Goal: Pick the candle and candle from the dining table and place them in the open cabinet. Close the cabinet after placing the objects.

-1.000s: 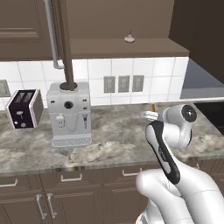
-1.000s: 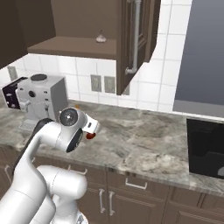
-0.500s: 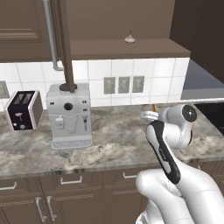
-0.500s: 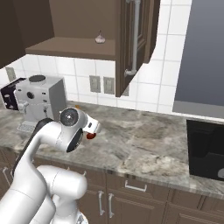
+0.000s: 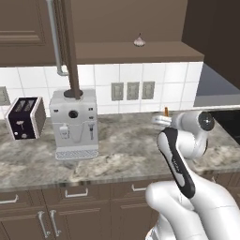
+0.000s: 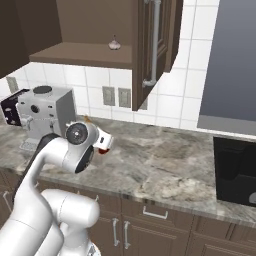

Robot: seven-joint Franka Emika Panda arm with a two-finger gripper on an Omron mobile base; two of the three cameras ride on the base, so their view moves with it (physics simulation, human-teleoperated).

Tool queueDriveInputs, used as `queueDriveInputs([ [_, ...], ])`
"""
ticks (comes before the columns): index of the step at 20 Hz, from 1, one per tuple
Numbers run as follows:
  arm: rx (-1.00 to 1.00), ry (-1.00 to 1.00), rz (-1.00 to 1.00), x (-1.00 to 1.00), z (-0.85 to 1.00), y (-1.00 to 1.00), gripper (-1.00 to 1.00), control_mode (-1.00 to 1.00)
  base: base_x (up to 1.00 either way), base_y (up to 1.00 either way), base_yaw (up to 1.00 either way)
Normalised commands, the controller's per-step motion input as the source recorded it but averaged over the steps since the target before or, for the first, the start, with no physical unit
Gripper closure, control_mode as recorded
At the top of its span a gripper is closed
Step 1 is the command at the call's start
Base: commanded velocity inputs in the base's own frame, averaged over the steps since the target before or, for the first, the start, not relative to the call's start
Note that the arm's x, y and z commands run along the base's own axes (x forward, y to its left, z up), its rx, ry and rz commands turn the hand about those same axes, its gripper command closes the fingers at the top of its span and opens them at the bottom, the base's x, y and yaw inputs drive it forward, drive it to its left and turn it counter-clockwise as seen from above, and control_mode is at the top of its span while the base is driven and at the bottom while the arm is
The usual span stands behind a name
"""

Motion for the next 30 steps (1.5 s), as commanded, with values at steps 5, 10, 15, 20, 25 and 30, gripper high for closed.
queueDriveInputs([
  [5,0.00,-0.14,-0.10,0.10,0.42,0.23,1.00,-1.00,0.00,0.00,0.00],
  [10,0.07,-0.04,-0.16,0.19,0.40,0.22,1.00,-1.00,0.00,0.00,0.00],
  [15,0.28,0.02,-0.10,0.00,0.68,0.00,1.00,-1.00,0.00,0.00,0.00],
  [20,0.33,0.11,-0.02,0.01,0.61,0.00,1.00,-1.00,0.00,0.00,0.00],
  [25,0.21,0.12,0.00,0.00,0.57,0.00,1.00,-1.00,0.00,0.00,0.00],
  [30,0.01,0.02,0.00,0.01,0.53,0.00,1.00,-1.00,0.00,0.00,0.00],
])
